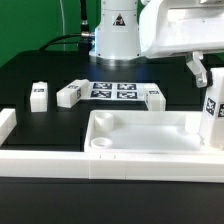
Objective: Assemble desk
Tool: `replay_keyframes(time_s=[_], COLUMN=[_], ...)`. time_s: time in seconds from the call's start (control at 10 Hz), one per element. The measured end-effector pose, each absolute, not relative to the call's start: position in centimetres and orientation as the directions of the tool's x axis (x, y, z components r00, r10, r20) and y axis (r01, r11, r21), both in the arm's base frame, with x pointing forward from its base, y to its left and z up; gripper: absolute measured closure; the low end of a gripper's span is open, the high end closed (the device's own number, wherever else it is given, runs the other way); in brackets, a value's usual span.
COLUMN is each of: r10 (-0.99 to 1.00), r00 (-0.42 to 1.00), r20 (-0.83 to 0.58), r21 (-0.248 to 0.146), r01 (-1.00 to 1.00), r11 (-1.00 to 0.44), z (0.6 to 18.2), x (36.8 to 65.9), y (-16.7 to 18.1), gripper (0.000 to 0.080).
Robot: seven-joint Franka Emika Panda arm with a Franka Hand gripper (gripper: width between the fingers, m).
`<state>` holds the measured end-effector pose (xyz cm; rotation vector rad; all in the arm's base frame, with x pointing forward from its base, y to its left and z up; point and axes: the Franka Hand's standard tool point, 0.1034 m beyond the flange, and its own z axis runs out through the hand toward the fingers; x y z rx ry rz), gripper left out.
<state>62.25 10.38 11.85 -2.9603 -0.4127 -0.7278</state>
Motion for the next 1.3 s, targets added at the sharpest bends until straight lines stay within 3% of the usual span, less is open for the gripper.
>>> replay_keyframes(time_s=[0.5,0.7,0.8,1.3], r10=[0.241,0.237,0.238,0.245], r00=[0.847,0.847,0.847,0.844], r20=[0.475,0.475,0.476,0.478], r21=[0.003,0.001,0.001,0.005], r01=[0.272,0.269,0.270,0.276], r11=[-0.962,-0.963,-0.963,-0.961], z=[11.8,11.9,11.9,13.5], x=[62.4,62.4,62.4,62.8], y=[10.3,10.3,10.4,10.5], gripper=[0.0509,0.0261,0.0185,0.0151])
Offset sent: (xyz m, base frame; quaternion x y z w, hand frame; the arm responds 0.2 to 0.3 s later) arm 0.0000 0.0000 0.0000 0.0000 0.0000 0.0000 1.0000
